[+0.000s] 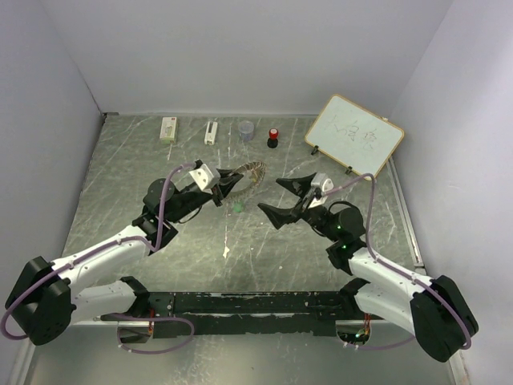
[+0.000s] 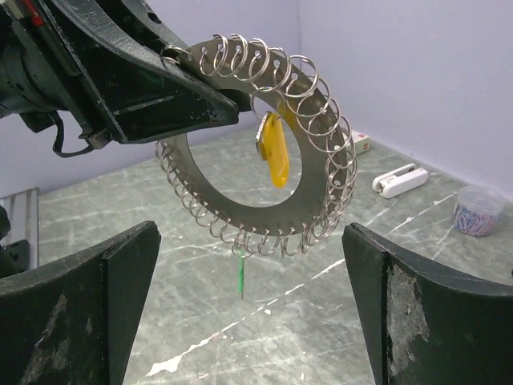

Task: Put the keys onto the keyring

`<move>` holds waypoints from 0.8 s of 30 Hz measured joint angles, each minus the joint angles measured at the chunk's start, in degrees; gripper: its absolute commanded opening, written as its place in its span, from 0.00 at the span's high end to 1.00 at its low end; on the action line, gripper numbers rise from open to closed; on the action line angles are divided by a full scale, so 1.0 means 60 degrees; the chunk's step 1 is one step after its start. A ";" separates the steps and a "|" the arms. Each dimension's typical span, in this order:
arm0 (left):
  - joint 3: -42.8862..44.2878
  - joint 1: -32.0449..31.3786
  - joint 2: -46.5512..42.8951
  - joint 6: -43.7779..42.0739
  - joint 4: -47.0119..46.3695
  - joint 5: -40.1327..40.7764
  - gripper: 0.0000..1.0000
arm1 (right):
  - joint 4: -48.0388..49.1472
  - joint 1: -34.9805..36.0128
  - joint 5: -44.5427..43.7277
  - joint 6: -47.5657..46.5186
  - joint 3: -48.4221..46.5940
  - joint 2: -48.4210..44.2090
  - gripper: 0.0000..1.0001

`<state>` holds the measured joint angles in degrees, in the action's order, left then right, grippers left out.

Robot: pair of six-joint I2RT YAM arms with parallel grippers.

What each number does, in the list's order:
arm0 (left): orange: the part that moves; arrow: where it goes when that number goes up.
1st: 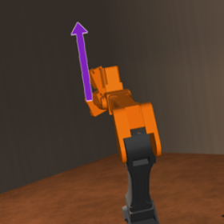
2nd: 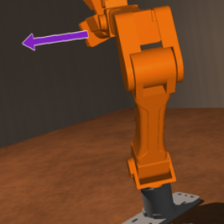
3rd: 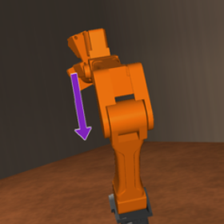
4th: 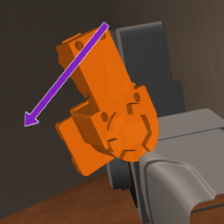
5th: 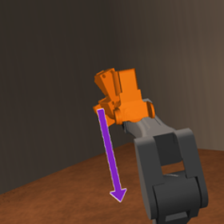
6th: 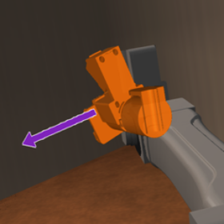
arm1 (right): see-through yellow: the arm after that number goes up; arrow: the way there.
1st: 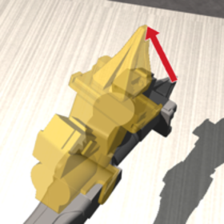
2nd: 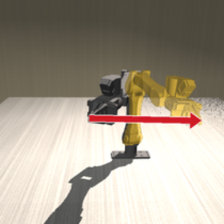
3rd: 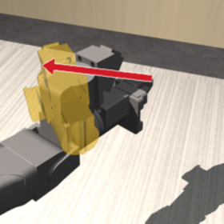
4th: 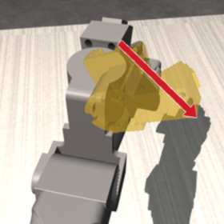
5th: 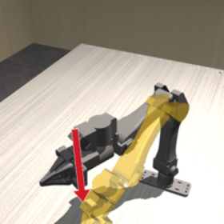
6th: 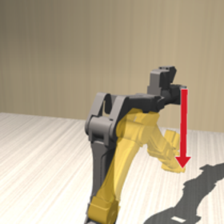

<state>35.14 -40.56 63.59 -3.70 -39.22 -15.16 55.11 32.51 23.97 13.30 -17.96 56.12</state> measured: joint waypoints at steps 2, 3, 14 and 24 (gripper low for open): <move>0.0018 0.0000 -0.0036 0.0073 0.0000 0.0025 0.93 | 0.0543 0.0036 -0.0153 0.0084 0.0266 -0.0007 0.29; 0.0018 0.0000 -0.0047 0.0124 0.0000 0.0036 0.93 | 0.0743 0.0044 -0.0193 0.0127 0.0346 -0.0004 0.37; 0.0018 -0.0066 -0.0047 0.0525 -0.0022 0.0131 0.93 | 0.1898 0.0725 -0.0885 -0.0084 0.0113 0.1341 0.51; 0.0018 -0.0215 -0.0044 0.0670 -0.0069 0.0219 0.93 | 0.3810 0.1596 -0.2288 -0.1450 0.0120 0.2845 0.48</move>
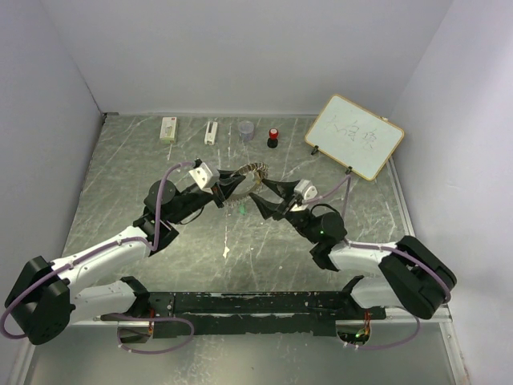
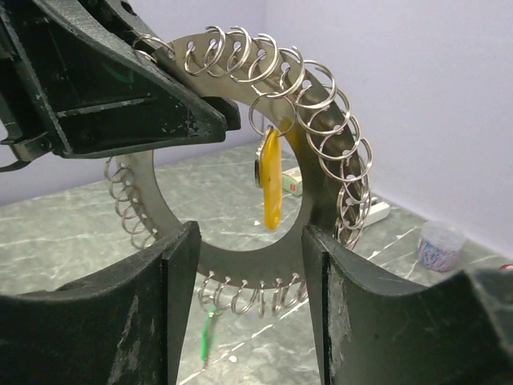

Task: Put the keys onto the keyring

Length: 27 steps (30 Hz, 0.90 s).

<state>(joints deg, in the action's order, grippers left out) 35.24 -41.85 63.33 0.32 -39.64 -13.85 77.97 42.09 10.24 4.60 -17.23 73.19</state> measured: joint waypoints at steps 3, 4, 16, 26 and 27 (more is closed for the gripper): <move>0.0000 0.0000 0.0000 0.0007 0.0004 0.0040 0.93 | 0.0510 0.0069 -0.0248 -0.0357 0.0007 0.0375 0.50; 0.0000 -0.0004 0.0000 0.0011 0.0004 0.0055 0.93 | 0.0685 0.0087 -0.0317 -0.0452 0.0007 0.0488 0.50; 0.0000 -0.0011 0.0004 0.0025 0.0000 0.0102 0.93 | 0.1362 0.0164 -0.0648 -0.0790 -0.0044 0.1027 0.57; 0.0000 -0.0007 0.0073 0.0018 -0.0022 0.0222 0.93 | 0.1461 0.0204 -0.0641 -0.0780 -0.0386 0.1392 0.63; 0.0000 -0.0007 0.0073 0.0018 -0.0025 0.0244 0.93 | 0.1468 0.0211 -0.0637 -0.0776 -0.0412 0.1424 0.64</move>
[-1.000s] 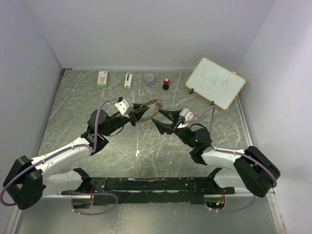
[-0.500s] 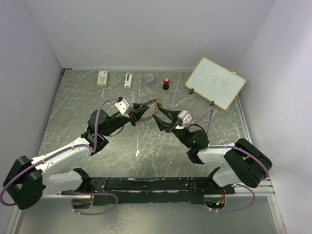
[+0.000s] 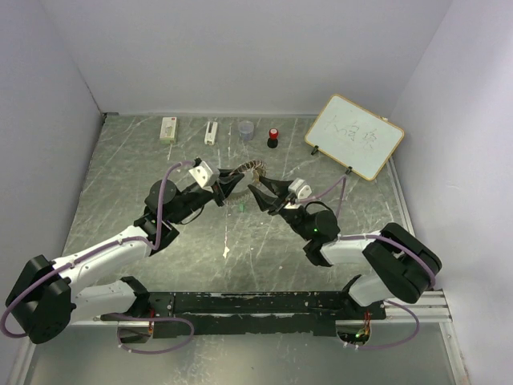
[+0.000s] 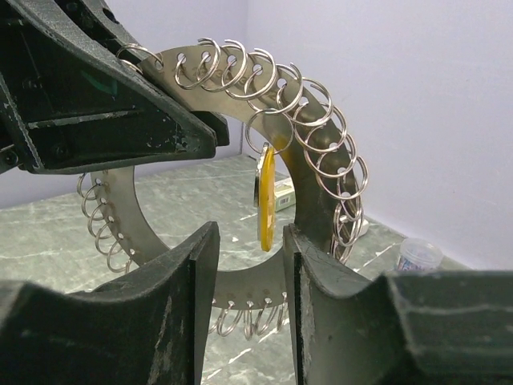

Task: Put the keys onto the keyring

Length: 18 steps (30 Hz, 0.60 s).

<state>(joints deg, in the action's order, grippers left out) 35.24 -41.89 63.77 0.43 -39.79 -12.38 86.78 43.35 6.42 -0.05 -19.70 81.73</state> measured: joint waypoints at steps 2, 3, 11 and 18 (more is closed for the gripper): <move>0.0000 0.0000 0.0004 0.0000 -0.0015 0.0036 0.93 | 0.0011 0.0018 0.0000 0.0000 -0.0040 0.0051 0.65; 0.0000 0.0000 0.0007 0.0000 -0.0025 0.0044 0.93 | 0.0025 0.0029 0.0011 0.0004 -0.0058 0.0076 0.65; 0.0000 -0.0015 0.0018 0.0007 -0.0044 0.0033 0.93 | 0.0040 0.0098 0.0033 0.0004 -0.0149 0.0098 0.66; 0.0000 -0.0033 0.0055 0.0015 -0.0117 0.0025 0.93 | 0.0066 0.0109 -0.0011 0.0004 -0.0219 0.0120 0.71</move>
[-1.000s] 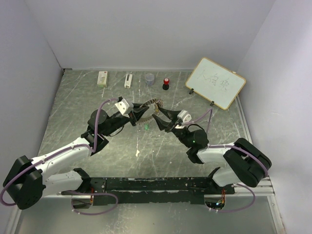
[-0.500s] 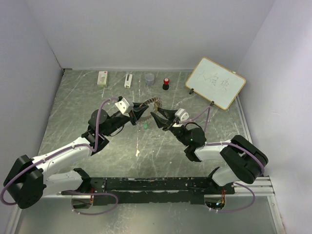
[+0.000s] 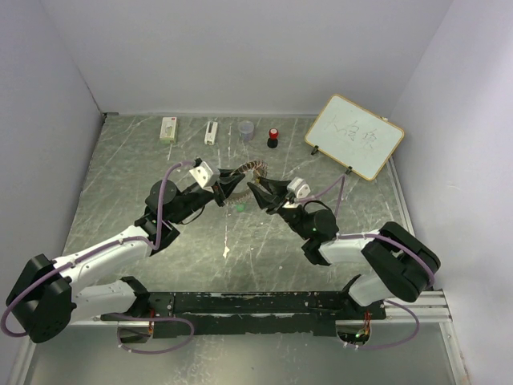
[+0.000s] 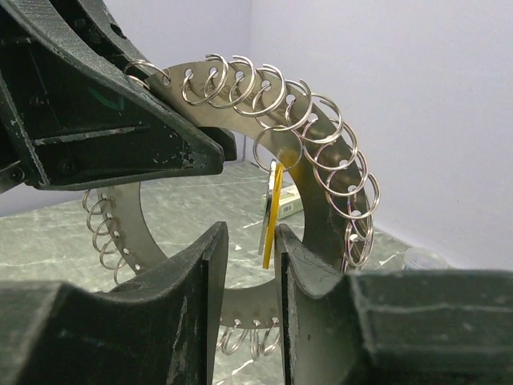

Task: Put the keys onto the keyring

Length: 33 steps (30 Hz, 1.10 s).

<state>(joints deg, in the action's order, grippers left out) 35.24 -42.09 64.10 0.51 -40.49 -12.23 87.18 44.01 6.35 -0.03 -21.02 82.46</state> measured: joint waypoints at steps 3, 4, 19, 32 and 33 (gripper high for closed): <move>0.0000 -0.0004 0.0000 0.0000 -0.0007 0.0000 0.93 | 0.0007 0.0007 -0.0036 0.0000 -0.0033 0.0047 0.73; 0.0000 -0.0004 0.0004 0.0000 -0.0004 0.0000 0.93 | 0.0007 0.0011 -0.0047 0.0000 -0.0047 0.0062 0.73; 0.0000 -0.0004 0.0055 0.0036 -0.0036 0.0004 0.93 | 0.0055 0.0018 -0.0240 0.0015 -0.0124 0.0157 0.96; -0.0018 -0.0007 0.0047 -0.0018 0.0015 0.0335 0.93 | -0.0401 0.0025 -0.0430 -0.0073 -0.0066 -0.1104 1.00; -0.0029 -0.0018 0.0033 -0.0044 0.0025 0.0379 0.93 | -0.0601 0.0025 -0.0437 -0.0084 -0.0066 -0.1268 1.00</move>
<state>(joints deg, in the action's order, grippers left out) 35.07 -42.19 64.29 0.25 -40.34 -9.96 83.57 44.16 3.73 -0.54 -21.41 74.85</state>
